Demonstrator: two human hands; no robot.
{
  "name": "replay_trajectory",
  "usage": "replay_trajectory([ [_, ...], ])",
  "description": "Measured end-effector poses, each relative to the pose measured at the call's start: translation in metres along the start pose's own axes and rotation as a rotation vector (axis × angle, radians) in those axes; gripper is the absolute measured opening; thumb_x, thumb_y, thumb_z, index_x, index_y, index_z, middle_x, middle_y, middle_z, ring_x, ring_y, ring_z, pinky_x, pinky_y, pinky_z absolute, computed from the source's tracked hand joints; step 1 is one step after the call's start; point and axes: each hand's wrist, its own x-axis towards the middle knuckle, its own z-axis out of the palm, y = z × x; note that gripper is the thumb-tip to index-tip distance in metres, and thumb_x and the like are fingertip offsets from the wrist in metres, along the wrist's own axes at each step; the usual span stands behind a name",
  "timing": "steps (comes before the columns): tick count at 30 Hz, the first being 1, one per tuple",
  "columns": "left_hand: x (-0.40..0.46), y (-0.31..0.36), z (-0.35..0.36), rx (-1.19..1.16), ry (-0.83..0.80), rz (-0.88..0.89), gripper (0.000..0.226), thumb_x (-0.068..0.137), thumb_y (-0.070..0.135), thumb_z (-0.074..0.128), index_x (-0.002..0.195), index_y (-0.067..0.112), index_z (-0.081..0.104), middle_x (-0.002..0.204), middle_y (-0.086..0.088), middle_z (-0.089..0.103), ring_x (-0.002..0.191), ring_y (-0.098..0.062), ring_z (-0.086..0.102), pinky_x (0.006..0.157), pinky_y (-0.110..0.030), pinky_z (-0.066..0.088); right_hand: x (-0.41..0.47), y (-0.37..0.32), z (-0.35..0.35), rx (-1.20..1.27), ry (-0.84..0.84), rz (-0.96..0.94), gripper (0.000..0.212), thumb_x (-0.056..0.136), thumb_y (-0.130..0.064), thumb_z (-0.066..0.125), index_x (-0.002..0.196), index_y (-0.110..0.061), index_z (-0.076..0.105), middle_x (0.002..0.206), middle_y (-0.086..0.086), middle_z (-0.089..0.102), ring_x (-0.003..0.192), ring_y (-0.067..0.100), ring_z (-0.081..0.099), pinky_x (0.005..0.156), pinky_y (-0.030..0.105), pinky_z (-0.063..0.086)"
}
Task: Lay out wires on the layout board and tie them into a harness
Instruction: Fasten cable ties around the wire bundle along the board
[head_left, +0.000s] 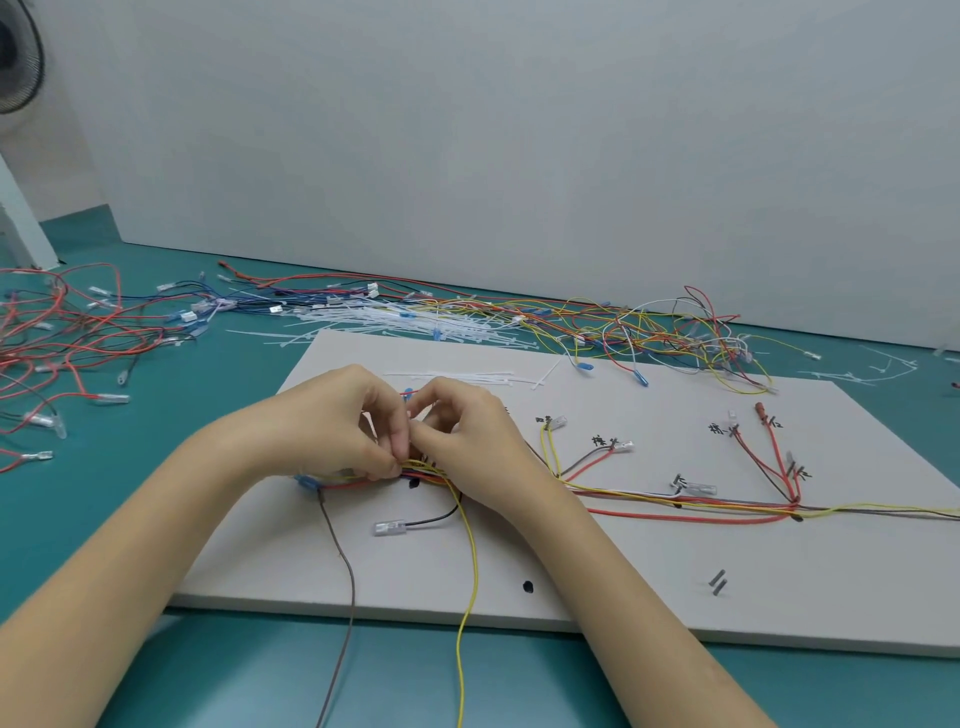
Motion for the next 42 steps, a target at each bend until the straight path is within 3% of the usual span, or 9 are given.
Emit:
replay_trajectory([
  [5,-0.006,0.0,0.005,0.042,0.008,0.037,0.028,0.074,0.005,0.071,0.063,0.031,0.075,0.055,0.01,0.065,0.045,-0.003,0.053,0.046,-0.013,0.038,0.0,0.0,0.001,-0.007,0.016,0.0,0.006,0.088,-0.012,0.06,0.086,-0.015,0.065,0.072,0.006,0.069,0.062,0.012,0.056,0.066,0.03,0.047],
  [7,-0.009,-0.001,0.007,0.065,-0.002,0.073,0.029,0.074,0.006,0.071,0.068,0.033,0.077,0.069,0.013,0.068,0.055,-0.005,0.061,0.053,-0.019,0.046,0.0,0.001,0.001,-0.013,0.023,-0.007,0.006,0.088,-0.011,0.06,0.085,-0.014,0.065,0.071,0.004,0.067,0.061,0.01,0.054,0.064,0.029,0.045],
  [10,-0.017,-0.003,0.005,0.106,-0.05,0.123,0.027,0.073,0.01,0.077,0.077,0.037,0.078,0.086,0.024,0.061,0.072,0.0,0.064,0.067,-0.015,0.049,0.0,0.001,0.002,-0.024,0.016,-0.005,0.007,0.089,-0.011,0.06,0.085,-0.016,0.064,0.066,-0.003,0.062,0.057,0.005,0.051,0.059,0.023,0.041],
  [15,-0.018,0.001,0.0,0.141,-0.184,0.105,0.028,0.07,0.026,0.086,0.092,0.04,0.076,0.094,0.026,0.05,0.079,0.001,0.059,0.078,-0.02,0.05,0.001,0.002,0.001,-0.026,0.004,0.005,0.009,0.09,-0.011,0.058,0.086,-0.017,0.063,0.07,0.002,0.066,0.06,0.009,0.054,0.06,0.023,0.043],
  [20,-0.016,0.005,0.001,0.233,-0.145,0.145,0.034,0.059,0.044,0.09,0.09,0.039,0.076,0.096,0.032,0.05,0.081,0.003,0.058,0.076,-0.021,0.05,0.001,0.002,0.001,-0.018,-0.002,0.011,0.007,0.091,-0.011,0.058,0.089,-0.013,0.064,0.074,0.008,0.069,0.064,0.013,0.056,0.06,0.023,0.042],
  [23,-0.018,0.001,0.004,0.261,-0.097,0.187,0.038,0.056,0.05,0.089,0.089,0.037,0.076,0.091,0.024,0.053,0.081,0.004,0.054,0.072,-0.017,0.047,0.001,0.002,0.0,-0.012,-0.01,0.013,0.007,0.091,-0.012,0.058,0.088,-0.014,0.064,0.073,0.006,0.068,0.062,0.01,0.054,0.058,0.021,0.041],
  [30,-0.021,-0.005,0.007,0.22,-0.078,0.232,0.031,0.064,0.044,0.087,0.091,0.032,0.078,0.088,0.018,0.052,0.073,0.003,0.055,0.063,-0.008,0.038,0.0,0.001,-0.001,0.008,-0.012,0.017,0.008,0.092,-0.011,0.057,0.088,-0.014,0.064,0.076,0.009,0.068,0.063,0.012,0.053,0.055,0.015,0.037],
  [38,-0.027,-0.009,0.005,0.197,-0.118,0.207,0.035,0.066,0.049,0.084,0.098,0.035,0.076,0.097,0.021,0.05,0.085,-0.001,0.059,0.077,-0.016,0.046,0.0,0.001,-0.002,0.02,-0.026,0.023,0.009,0.093,-0.009,0.055,0.089,-0.009,0.063,0.074,0.007,0.069,0.066,0.015,0.058,0.055,0.013,0.038],
  [42,-0.025,-0.01,0.007,0.192,-0.095,0.213,0.029,0.069,0.044,0.083,0.096,0.035,0.076,0.095,0.02,0.052,0.079,-0.001,0.057,0.069,-0.01,0.041,0.0,0.0,-0.002,0.028,-0.032,0.026,0.01,0.093,-0.008,0.054,0.09,-0.008,0.063,0.073,0.005,0.067,0.066,0.015,0.058,0.056,0.014,0.039],
])
